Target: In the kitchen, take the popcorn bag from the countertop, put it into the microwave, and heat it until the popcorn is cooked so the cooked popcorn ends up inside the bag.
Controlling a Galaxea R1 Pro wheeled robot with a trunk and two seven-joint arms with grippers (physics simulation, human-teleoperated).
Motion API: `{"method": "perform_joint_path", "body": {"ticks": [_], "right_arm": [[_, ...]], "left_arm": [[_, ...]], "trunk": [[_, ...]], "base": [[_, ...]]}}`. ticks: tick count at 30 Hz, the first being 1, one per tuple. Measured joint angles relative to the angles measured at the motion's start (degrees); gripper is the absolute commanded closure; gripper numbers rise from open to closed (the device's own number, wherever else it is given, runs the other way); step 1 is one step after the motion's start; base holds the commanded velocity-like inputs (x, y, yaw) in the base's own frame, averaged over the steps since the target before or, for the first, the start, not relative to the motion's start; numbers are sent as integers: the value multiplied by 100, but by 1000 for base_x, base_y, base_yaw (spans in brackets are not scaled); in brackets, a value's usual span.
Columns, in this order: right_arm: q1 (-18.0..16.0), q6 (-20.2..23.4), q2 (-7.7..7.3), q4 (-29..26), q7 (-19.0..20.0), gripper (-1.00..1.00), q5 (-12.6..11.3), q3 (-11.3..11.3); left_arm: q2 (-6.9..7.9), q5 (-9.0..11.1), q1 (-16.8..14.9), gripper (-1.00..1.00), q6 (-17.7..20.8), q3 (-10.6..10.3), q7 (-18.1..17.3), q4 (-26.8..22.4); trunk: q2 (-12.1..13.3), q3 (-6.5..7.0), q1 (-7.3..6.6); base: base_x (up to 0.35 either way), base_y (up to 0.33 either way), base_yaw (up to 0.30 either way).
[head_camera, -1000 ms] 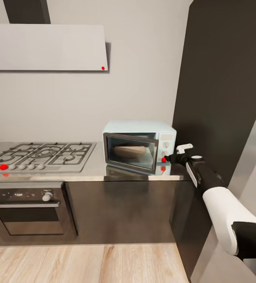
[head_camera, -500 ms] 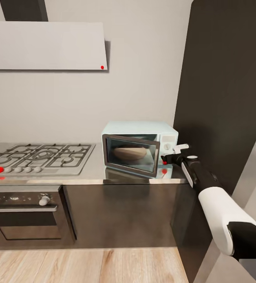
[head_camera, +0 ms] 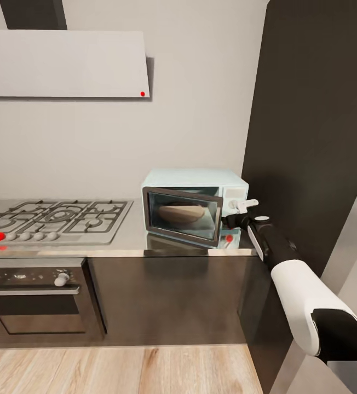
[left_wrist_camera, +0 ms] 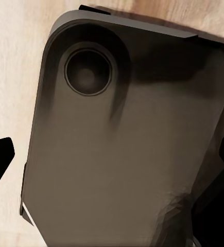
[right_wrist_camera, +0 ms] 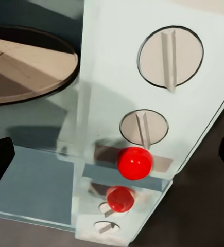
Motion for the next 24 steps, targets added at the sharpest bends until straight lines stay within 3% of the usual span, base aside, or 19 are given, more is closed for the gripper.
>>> {"method": "perform_joint_path", "body": {"ticks": [7,16,22,23,24], "right_arm": [[3,66,68,-144,13,-100,524,3],[2,204,-11,-426,267,-100,388,16],[2,366,-159,-619,459,-100,200,20],[3,359,-227,-817,718,-100,-579,15],[2,380,-269,-818,935,-100,-727,17]], "left_arm": [[0,0,0,-100,0,1,0,0],[0,0,0,-100,-1,-1,0,2],[0,0,1,-100,-2,-4,0,3],[0,0,1,-100,0,-3,0,0],[0,0,1,-100,0,4,0,0]], "trunk": [[0,-1,0],[0,0,0],[0,0,0],[0,-1,0],[0,0,0]], "base": [[0,0,0],[0,0,0],[0,0,0],[0,0,0],[0,0,0]]}}
